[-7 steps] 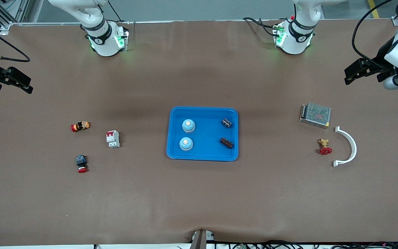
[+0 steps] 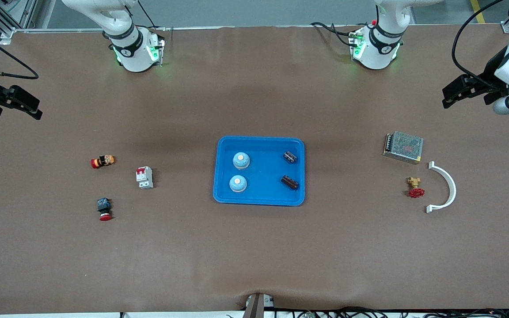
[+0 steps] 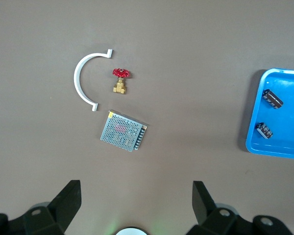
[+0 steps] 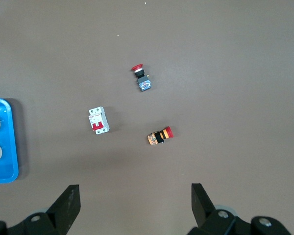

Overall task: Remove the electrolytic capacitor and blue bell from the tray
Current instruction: 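Reach the left gripper and the right gripper toward the blue tray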

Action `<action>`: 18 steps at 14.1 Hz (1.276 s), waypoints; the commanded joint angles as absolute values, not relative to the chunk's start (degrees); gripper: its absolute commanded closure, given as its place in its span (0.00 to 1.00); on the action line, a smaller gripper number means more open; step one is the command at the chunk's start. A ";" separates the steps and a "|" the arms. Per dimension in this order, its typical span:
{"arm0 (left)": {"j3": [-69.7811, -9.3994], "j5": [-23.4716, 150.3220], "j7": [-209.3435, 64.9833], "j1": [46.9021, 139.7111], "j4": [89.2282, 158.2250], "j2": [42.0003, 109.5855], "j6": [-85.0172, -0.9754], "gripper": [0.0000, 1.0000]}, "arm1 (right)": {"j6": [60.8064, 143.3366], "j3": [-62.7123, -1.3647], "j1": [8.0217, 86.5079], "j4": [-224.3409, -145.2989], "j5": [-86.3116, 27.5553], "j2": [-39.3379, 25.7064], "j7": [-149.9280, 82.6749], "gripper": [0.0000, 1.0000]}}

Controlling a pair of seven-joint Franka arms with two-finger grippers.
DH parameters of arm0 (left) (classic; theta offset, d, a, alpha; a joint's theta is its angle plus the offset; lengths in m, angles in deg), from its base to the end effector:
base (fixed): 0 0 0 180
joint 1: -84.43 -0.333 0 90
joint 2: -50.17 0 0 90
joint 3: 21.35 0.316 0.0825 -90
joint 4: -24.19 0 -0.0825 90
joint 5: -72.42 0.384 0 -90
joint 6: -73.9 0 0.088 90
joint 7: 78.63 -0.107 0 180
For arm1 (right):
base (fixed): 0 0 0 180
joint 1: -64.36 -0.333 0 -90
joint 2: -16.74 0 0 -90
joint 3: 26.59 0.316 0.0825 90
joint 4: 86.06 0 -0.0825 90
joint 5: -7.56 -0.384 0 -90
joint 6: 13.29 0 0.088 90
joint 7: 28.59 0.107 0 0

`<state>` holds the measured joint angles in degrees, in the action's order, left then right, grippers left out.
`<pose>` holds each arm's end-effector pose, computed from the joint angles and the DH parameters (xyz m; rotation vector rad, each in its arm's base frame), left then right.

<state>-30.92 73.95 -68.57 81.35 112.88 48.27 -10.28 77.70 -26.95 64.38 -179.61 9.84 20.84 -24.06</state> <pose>0.5307 -0.0589 0.6443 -3.1009 -0.1002 0.0635 0.5337 -0.0079 0.6358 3.1001 -0.1327 0.0439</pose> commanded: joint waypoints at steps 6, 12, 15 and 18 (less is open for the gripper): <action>-31.89 74.97 -62.13 82.06 114.62 51.13 -10.47 0.00 | 77.95 -26.94 63.66 -177.56 6.68 19.47 -23.06 0.00; -38.30 74.26 -44.56 82.32 123.31 52.46 -22.31 0.00 | 78.56 -26.94 59.37 -172.38 6.59 12.80 -19.12 0.00; -41.47 74.17 -35.42 82.32 125.70 54.73 -27.16 0.00 | 81.45 -26.94 54.97 -171.23 6.33 9.45 -10.95 0.00; -44.20 74.17 -27.94 82.32 125.70 57.89 -29.45 0.00 | 84.44 -26.94 51.63 -171.32 5.28 7.25 -4.71 0.00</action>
